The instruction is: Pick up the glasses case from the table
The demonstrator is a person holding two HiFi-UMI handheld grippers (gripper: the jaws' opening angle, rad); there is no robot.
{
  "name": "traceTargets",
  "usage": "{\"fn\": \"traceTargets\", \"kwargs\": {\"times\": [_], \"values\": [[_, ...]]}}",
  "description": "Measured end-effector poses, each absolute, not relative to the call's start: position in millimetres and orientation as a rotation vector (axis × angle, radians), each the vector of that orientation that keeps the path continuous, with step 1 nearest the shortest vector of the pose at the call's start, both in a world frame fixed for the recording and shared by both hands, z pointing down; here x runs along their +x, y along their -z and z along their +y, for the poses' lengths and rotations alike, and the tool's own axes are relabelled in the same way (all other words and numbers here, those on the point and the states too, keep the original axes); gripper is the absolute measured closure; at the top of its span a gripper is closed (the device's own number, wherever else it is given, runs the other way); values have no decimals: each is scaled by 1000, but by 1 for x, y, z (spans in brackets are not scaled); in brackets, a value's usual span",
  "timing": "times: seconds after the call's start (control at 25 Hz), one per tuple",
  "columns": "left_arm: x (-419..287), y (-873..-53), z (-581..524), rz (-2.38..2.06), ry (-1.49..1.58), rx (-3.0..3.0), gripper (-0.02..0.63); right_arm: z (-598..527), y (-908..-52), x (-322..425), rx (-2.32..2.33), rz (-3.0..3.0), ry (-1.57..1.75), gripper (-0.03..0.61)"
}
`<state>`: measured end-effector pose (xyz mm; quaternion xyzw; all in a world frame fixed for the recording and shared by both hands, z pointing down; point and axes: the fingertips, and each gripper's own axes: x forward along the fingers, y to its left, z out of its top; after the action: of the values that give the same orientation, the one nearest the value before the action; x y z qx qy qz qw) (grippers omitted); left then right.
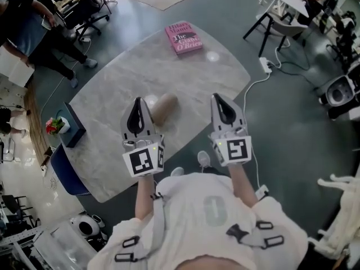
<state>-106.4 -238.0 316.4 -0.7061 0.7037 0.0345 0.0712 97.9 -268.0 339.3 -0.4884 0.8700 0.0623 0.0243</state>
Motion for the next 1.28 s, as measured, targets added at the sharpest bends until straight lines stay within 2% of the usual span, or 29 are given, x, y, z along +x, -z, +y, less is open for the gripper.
{"fn": "traceTargets", "kwargs": {"times": [0.76, 0.88, 1.04, 1.28], "values": [[-114, -323, -215, 2136, -93, -2134, 604, -259, -355, 95, -1494, 2721, -124, 578], [-113, -325, -220, 2127, -87, -2161, 562, -260, -357, 96, -1494, 2729, -119, 578], [-109, -330, -227, 2111, -109, -2254, 452, -261, -360, 98, -1500, 2745, -115, 578], [-107, -323, -236, 2108, -233, -2352, 437, -265, -365, 103, -1514, 2749, -91, 578]]}}
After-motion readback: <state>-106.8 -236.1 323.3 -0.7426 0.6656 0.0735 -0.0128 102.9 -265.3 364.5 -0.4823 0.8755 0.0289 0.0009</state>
